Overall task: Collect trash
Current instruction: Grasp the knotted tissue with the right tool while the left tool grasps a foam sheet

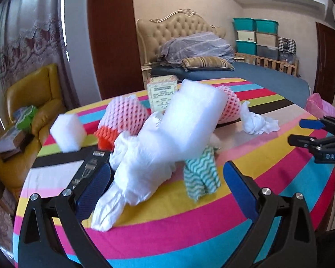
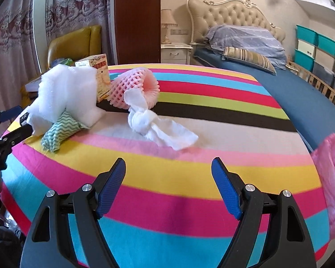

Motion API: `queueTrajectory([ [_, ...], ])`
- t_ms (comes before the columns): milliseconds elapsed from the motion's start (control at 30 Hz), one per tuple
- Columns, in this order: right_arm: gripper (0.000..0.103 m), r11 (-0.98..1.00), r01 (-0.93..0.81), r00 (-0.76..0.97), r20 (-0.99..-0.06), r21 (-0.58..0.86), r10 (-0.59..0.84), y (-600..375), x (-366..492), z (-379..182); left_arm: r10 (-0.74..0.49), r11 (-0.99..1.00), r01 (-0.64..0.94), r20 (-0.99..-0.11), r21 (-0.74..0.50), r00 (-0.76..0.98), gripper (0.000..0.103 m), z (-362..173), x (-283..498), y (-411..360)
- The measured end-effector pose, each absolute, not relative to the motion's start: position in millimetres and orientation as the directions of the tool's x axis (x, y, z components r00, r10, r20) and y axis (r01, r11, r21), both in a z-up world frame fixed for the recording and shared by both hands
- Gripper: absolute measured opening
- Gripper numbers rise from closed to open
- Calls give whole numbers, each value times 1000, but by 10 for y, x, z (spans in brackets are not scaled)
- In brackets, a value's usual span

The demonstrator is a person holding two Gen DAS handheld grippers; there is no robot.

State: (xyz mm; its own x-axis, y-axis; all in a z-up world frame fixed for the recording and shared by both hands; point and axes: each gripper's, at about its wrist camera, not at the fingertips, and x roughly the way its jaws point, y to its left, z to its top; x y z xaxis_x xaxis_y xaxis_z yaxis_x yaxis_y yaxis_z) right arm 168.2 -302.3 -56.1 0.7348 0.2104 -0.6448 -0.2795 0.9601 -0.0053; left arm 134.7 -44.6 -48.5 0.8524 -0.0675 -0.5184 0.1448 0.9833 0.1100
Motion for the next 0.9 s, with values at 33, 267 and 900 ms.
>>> queueTrajectory([
  [33,75,959,-284,736,-644,-18,206,-2999,1727,-552,-70,983,148,-515,113,855,98,-477,1354,-452],
  [267,75,936,-348,724,-649,-52,233,-2784,2074,-495,-86,983,157,-521,94,850,94,-430,1424,-497],
  [900,27,908,-417,670,-683,-25,289,-2648,2210,-538,-160,973,223,-514,62,843,88,-375,1835,-665],
])
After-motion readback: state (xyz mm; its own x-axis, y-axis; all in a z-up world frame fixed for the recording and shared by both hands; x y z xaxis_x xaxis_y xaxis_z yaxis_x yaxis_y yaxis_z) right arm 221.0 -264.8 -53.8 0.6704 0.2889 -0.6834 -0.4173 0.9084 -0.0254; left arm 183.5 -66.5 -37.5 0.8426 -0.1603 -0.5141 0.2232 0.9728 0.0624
